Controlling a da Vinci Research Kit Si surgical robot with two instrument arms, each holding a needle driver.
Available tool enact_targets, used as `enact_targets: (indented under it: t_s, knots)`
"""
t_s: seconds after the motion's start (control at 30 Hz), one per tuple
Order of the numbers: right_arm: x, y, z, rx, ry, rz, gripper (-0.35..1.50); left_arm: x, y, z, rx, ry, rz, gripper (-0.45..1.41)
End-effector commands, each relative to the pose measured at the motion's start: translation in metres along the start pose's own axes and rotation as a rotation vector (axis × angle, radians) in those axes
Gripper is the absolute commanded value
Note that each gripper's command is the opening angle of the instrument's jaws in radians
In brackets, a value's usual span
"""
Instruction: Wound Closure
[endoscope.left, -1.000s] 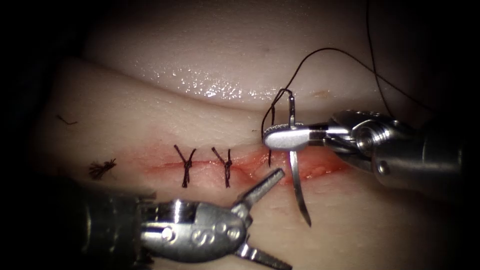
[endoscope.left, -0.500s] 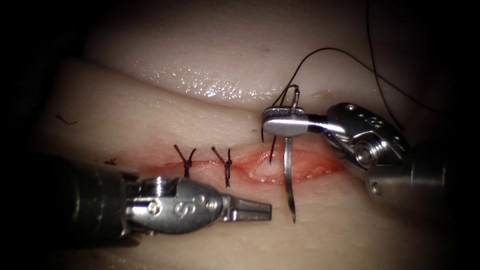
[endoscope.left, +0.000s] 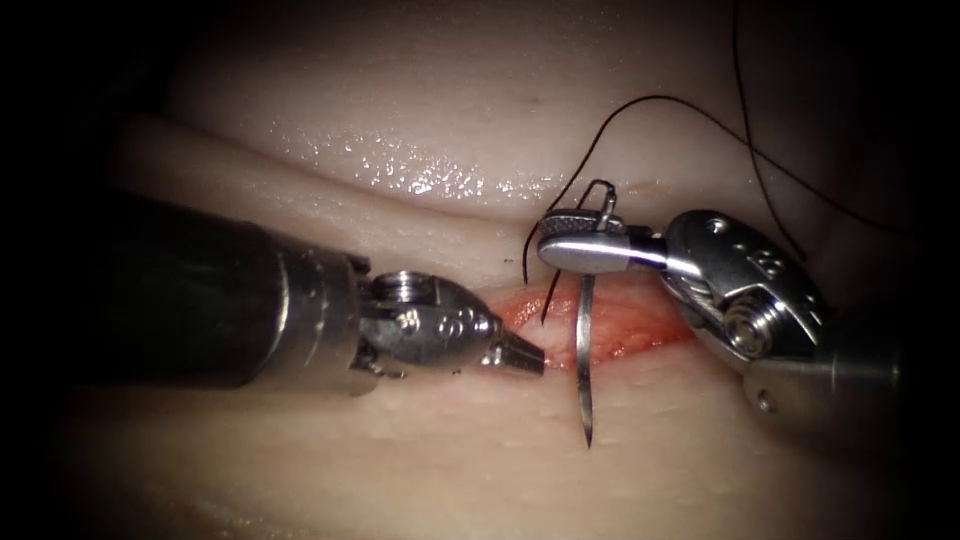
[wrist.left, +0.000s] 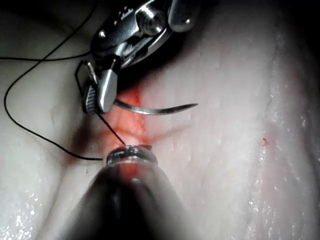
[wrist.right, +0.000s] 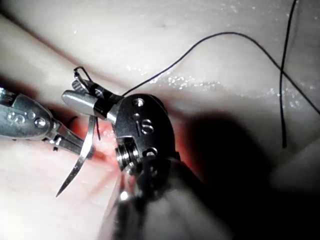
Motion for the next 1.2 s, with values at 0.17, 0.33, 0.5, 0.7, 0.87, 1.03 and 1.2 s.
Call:
enact_targets:
  t_s: [0.17, 0.33, 0.5, 0.7, 0.87, 1.03, 1.2]
  knots:
    - [-0.0008, 0.0001, 0.0008, -0.009, 0.008, -0.037, -0.35, -0.0002, -0.0012, 0.0019, -0.016, -0.075, -0.005, -0.45]
    - [-0.0008, 0.0001, 0.0008, -0.010, 0.011, -0.043, -0.35, -0.0007, -0.0021, 0.0035, -0.065, -0.122, -0.009, -0.45]
    - [-0.0008, 0.0001, 0.0008, -0.010, 0.011, -0.044, -0.35, -0.0013, -0.0027, 0.0039, -0.089, -0.117, -0.015, -0.45]
    - [-0.0009, 0.0002, 0.0009, -0.012, 0.012, -0.050, -0.35, -0.0018, -0.0028, 0.0044, -0.133, -0.151, -0.022, -0.45]
    - [-0.0012, 0.0001, 0.0014, -0.017, 0.014, -0.072, -0.35, -0.0028, -0.0040, 0.0054, -0.152, -0.209, -0.024, -0.45]
    - [-0.0015, 0.0003, 0.0018, -0.021, 0.021, -0.116, -0.35, -0.0040, -0.0047, 0.0063, -0.161, -0.287, -0.021, -0.45]
    - [-0.0015, 0.0009, 0.0022, -0.023, 0.029, -0.189, -0.35, -0.0045, -0.0048, 0.0069, -0.164, -0.321, -0.017, -0.45]
